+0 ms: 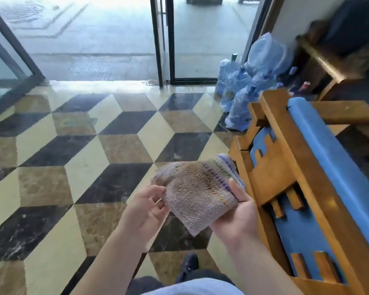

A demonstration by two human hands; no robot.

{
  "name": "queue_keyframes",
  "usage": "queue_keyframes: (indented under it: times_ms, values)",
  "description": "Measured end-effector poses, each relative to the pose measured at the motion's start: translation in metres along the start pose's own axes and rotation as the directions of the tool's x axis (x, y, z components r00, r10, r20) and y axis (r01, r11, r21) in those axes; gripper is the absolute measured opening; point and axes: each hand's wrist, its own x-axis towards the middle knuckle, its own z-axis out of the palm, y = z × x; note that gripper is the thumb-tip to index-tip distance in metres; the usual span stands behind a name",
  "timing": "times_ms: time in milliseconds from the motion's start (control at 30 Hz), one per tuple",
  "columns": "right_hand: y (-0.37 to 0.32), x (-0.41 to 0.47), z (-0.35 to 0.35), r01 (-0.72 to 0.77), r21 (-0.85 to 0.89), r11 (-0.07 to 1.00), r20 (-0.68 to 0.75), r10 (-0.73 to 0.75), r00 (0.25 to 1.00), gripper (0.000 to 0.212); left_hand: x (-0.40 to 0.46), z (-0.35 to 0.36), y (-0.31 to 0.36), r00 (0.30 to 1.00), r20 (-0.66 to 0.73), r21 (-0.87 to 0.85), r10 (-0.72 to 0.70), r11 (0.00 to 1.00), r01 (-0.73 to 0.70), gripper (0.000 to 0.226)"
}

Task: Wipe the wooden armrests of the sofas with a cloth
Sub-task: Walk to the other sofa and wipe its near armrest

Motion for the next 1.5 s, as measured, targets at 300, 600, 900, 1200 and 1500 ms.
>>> queue_keyframes:
  times_ms: [300,600,900,1200,1500]
  values:
    - [-0.101,0.157,0.082,0.215,0.105,0.971,0.002,-0.216,0.976,0.043,0.166,0.144,0.076,0.977,0.140,-0.215,-0.164,0.958,0.191,0.053]
    - [-0.175,0.349,0.164,0.417,0.134,0.899,-0.166,-0.394,0.904,0.049,0.361,0.215,0.181,0.874,0.257,0.224,-0.412,0.905,0.361,0.074]
    - [-0.238,0.475,0.236,0.598,0.194,0.777,-0.305,-0.532,0.790,0.040,0.513,0.310,0.287,0.789,0.204,0.443,-0.579,0.773,0.453,0.063]
    - [-0.352,0.583,0.232,0.675,0.235,0.699,-0.454,-0.536,0.712,0.047,0.654,0.412,0.286,0.746,0.226,0.541,-0.626,0.718,0.439,0.043]
    - [-0.514,0.681,0.222,0.753,0.343,0.561,-0.644,-0.444,0.623,0.035,0.784,0.549,0.256,0.760,0.137,0.716,-0.635,0.594,0.367,0.019]
